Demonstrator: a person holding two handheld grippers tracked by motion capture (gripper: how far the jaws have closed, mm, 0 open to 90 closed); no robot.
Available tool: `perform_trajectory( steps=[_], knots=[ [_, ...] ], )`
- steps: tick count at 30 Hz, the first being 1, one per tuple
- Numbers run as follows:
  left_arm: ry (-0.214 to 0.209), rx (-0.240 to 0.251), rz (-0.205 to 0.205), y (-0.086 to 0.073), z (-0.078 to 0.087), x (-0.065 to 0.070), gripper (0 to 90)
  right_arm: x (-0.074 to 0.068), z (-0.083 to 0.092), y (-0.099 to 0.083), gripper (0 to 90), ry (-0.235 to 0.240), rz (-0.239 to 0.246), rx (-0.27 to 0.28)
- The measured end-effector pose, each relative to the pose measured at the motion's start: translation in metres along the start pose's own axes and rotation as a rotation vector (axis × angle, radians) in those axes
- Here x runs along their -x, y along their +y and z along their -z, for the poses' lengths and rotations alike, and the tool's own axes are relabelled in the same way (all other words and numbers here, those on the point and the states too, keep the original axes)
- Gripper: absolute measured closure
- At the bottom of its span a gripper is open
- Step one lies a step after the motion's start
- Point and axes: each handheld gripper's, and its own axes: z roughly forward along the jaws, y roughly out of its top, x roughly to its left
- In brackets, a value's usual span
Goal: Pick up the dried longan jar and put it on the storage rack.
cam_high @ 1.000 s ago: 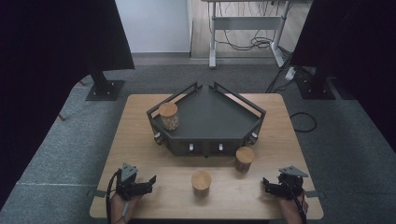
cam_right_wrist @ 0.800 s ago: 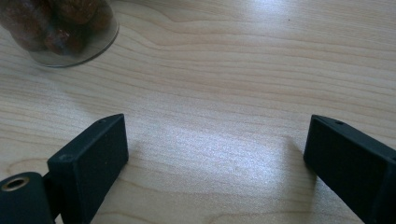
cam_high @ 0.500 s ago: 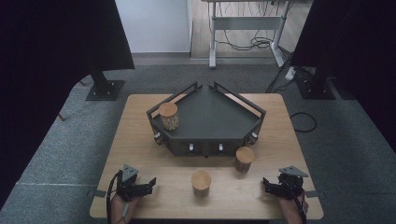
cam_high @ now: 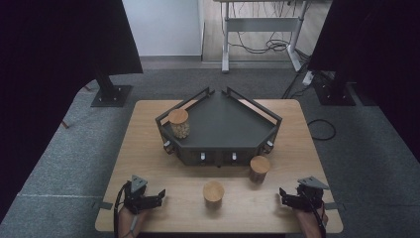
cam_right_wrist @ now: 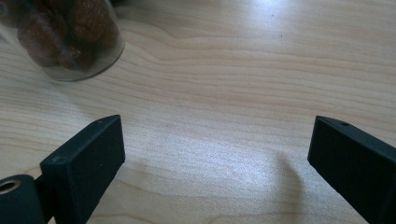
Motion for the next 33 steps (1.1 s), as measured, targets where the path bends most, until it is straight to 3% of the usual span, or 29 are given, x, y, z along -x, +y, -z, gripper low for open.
perform_trajectory(
  steps=[14,25,33],
  knots=[
    [0.007,-0.047,0.008,0.003,-0.005,-0.001,5.5,-0.005,0.007,-0.001,3.3,-0.007,0.008,0.039],
    [0.030,-0.066,-0.015,0.007,-0.008,0.004,4.7,-0.007,0.015,-0.001,3.4,-0.018,0.011,0.072],
    [0.039,-0.071,-0.007,0.008,-0.009,0.005,2.6,-0.005,0.021,-0.001,3.3,-0.020,0.005,0.095]
  ],
)
